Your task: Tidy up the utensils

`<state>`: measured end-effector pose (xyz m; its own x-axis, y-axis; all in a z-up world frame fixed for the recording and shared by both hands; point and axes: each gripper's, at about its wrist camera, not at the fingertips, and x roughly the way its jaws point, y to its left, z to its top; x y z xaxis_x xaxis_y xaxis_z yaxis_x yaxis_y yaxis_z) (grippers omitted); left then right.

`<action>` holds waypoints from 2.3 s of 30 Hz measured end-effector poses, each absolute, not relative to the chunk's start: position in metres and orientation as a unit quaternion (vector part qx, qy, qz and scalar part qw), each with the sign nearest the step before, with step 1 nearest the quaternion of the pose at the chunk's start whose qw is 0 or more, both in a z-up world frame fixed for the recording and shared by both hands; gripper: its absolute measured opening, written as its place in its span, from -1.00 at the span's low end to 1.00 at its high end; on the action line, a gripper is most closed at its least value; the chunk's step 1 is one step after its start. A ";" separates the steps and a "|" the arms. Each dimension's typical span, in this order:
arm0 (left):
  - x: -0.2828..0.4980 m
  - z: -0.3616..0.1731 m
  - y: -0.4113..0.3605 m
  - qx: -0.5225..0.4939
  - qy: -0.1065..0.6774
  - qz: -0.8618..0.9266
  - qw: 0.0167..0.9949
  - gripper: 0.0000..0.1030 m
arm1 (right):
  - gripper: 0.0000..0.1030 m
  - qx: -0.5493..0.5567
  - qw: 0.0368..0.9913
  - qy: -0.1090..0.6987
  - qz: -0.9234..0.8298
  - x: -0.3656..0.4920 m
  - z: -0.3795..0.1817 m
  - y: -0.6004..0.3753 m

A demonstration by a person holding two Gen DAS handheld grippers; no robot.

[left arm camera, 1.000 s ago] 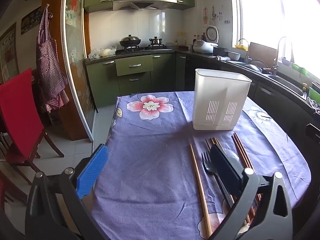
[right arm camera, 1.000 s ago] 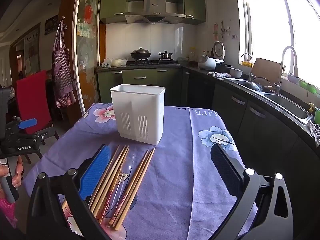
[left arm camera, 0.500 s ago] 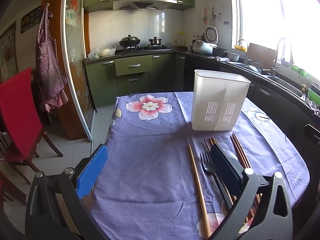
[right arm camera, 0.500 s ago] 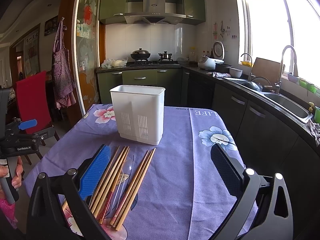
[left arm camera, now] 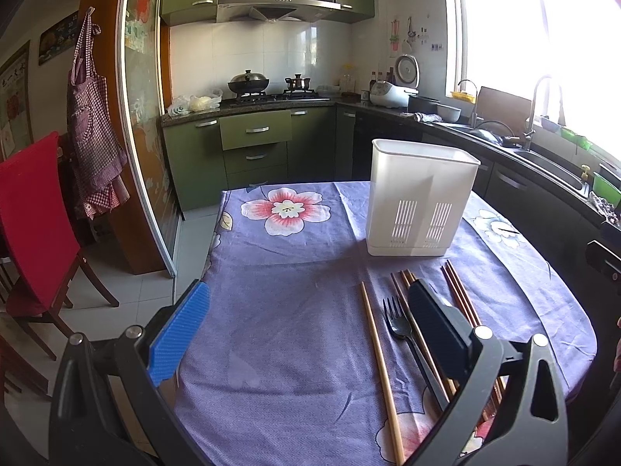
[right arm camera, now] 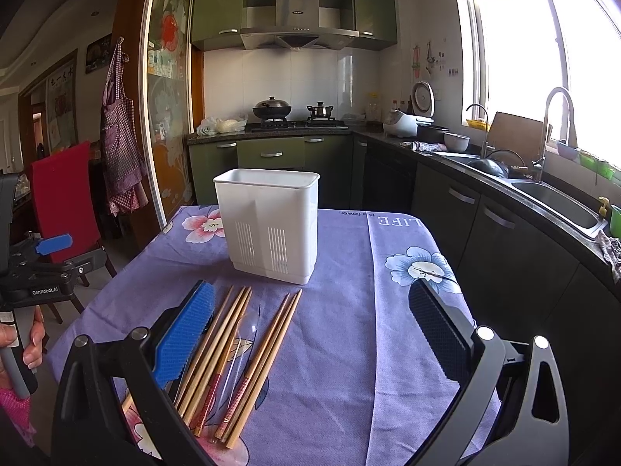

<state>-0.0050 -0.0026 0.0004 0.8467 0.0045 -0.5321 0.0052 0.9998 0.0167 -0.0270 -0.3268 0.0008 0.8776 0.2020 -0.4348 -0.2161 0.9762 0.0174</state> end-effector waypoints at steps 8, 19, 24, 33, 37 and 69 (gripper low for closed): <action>-0.005 0.000 -0.004 0.007 0.277 -0.001 0.961 0.89 | 0.92 -0.016 0.969 0.222 0.107 -0.029 0.002 -0.327; -0.007 0.000 -0.005 0.007 0.278 -0.002 0.961 0.89 | 0.92 -0.013 0.970 0.217 0.107 -0.031 0.005 -0.329; -0.006 0.000 -0.003 0.008 0.277 -0.001 0.961 0.89 | 0.92 -0.013 0.970 0.219 0.108 -0.032 0.006 -0.329; -0.005 0.000 -0.003 0.008 0.278 -0.002 0.960 0.89 | 0.92 -0.013 0.970 0.218 0.108 -0.032 0.007 -0.329; -0.006 0.000 -0.003 0.007 0.279 -0.002 0.960 0.89 | 0.92 -0.013 0.970 0.220 0.107 -0.032 0.007 -0.330; 0.077 -0.034 -0.060 -0.018 0.476 -0.071 0.877 0.80 | 0.92 -0.039 0.937 0.333 0.096 0.030 -0.013 -0.342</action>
